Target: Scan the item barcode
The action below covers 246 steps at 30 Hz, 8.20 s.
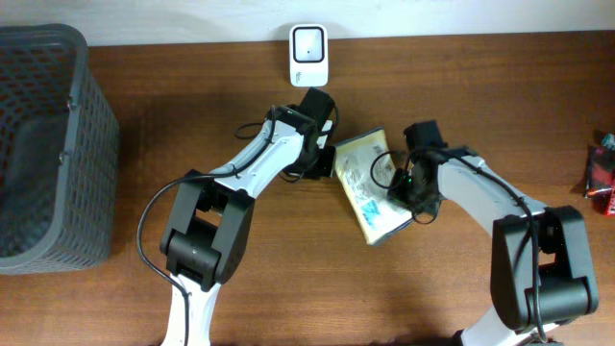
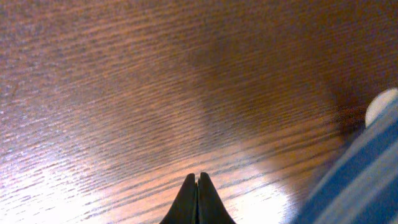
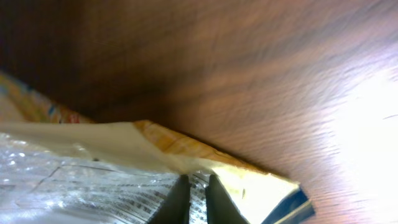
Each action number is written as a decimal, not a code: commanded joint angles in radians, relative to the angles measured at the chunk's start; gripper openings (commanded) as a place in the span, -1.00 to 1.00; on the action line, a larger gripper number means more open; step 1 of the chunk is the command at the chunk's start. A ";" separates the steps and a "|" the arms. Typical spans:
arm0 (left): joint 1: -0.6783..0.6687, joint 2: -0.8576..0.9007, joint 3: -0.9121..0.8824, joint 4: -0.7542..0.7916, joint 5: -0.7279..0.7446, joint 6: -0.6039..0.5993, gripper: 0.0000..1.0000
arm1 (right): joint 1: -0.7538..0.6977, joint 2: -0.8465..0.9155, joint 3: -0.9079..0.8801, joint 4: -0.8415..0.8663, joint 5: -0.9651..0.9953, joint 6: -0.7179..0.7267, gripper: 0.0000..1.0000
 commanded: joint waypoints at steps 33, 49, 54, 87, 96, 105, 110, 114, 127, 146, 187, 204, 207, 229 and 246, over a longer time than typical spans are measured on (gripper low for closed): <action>0.035 -0.184 0.018 -0.066 -0.018 0.048 -1.00 | 0.039 0.190 0.264 0.105 -0.448 -0.099 -0.92; -0.051 -0.168 -0.032 -0.135 0.177 0.053 -1.00 | -0.016 0.122 0.422 -0.526 -0.286 -0.380 -0.92; -0.068 -0.113 -0.085 -0.099 0.177 0.010 -1.00 | -0.024 0.123 0.296 -0.415 -0.286 -0.380 -0.89; 0.166 -0.104 0.174 -0.402 -0.251 -0.140 -0.74 | 0.053 0.150 0.142 -0.237 -0.260 -0.140 -0.77; 0.212 -0.104 0.172 -0.467 -0.147 -0.120 -0.53 | 0.225 0.173 0.146 0.067 -0.303 0.078 -0.77; 0.196 -0.104 0.172 -0.658 0.137 0.092 -1.00 | 0.152 0.168 0.347 -0.140 -0.275 -0.012 -0.76; 0.137 -0.104 0.154 -0.694 0.154 0.124 -1.00 | 0.071 0.168 0.467 -0.321 -0.276 -0.170 -0.62; 0.084 -0.104 0.056 -0.627 0.224 0.122 -1.00 | 0.033 0.168 0.489 -0.435 -0.276 -0.277 -0.44; 0.059 -0.103 -0.222 -0.222 -0.033 -0.128 -1.00 | 0.024 0.169 0.488 -0.509 -0.268 -0.310 0.62; 0.160 -0.102 -0.222 0.001 -0.086 -0.336 -1.00 | 0.179 0.171 0.475 -0.658 -0.272 -0.391 0.71; 0.214 -0.106 0.084 -0.202 -0.040 -0.108 -1.00 | 0.033 0.171 0.378 -0.029 -0.459 -0.247 0.33; 0.137 -0.001 0.064 -0.076 -0.023 -0.101 -1.00 | 0.146 0.265 0.308 0.050 -0.411 -0.038 -0.84; 0.139 0.032 0.064 -0.082 -0.082 -0.101 -1.00 | 0.144 0.302 0.298 0.045 -0.366 -0.038 -0.92; 0.292 0.056 0.372 -0.515 -0.417 -0.251 0.50 | 0.103 0.283 0.701 -0.533 -0.072 -0.242 0.97; 0.339 0.061 0.369 -0.526 -0.406 -0.251 0.98 | 0.092 0.289 0.357 -0.172 -0.220 -0.219 -0.40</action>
